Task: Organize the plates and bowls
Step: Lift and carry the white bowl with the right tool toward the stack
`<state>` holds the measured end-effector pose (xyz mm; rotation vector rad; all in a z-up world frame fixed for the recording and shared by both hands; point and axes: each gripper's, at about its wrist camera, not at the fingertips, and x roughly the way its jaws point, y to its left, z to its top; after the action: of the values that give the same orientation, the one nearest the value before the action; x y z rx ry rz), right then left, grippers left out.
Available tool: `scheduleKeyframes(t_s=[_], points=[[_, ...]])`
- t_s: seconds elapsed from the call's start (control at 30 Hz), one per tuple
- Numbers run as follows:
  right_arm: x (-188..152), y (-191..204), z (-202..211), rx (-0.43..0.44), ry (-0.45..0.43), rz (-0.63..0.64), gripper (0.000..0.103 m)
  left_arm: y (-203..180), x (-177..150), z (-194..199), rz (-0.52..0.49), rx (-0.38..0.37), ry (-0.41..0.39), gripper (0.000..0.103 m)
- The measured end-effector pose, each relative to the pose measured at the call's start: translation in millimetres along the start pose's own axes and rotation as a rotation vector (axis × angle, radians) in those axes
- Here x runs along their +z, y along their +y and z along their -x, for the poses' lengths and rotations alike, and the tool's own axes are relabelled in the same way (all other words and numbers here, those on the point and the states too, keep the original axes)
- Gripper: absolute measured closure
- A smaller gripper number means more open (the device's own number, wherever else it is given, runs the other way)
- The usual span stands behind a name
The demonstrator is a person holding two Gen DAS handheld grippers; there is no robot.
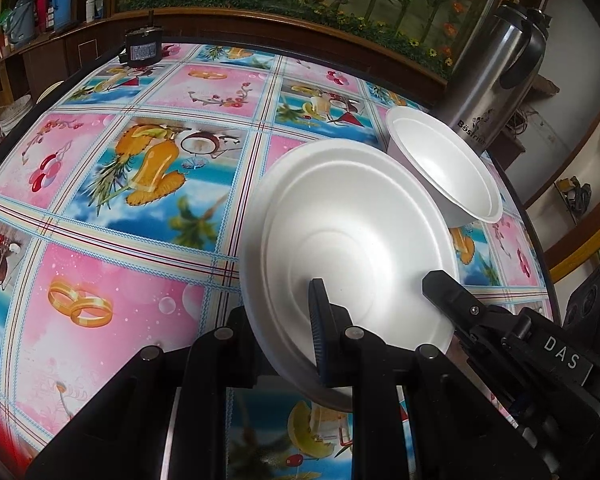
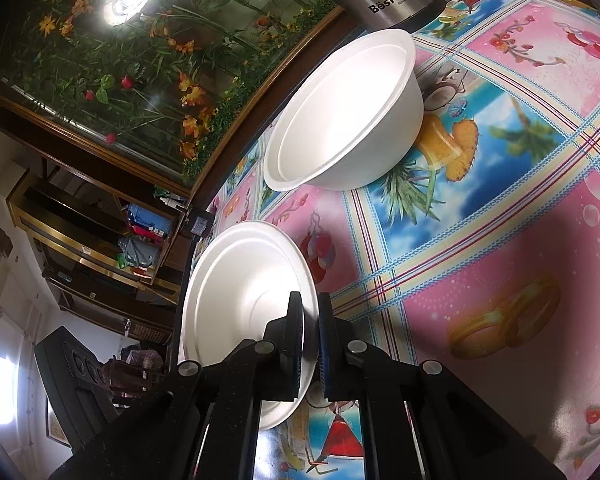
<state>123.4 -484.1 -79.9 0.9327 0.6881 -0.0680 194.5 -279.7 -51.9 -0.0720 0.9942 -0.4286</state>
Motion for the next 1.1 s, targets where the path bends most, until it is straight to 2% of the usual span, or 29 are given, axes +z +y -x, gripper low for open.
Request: scheduleKeyframes(t_s=[0.3, 0.53, 0.77, 1.1], points=[[0, -2, 7, -0.001, -0.007, -0.017, 0.097, -8, -6, -3, -0.018, -0.007, 0.015, 0.086], [-5, -11, 29, -0.009, -0.032, -0.053, 0.097, -31, -21, 6, -0.1, -0.008, 0.012, 0.086], [-16, -17, 67, -0.004, -0.061, -0.047, 0.096, -48, -43, 34, -0.178, -0.011, -0.028, 0.085], [-55, -3, 110, 0.018, -0.064, -0.001, 0.096, -40, -71, 83, -0.209, 0.004, -0.083, 0.085]])
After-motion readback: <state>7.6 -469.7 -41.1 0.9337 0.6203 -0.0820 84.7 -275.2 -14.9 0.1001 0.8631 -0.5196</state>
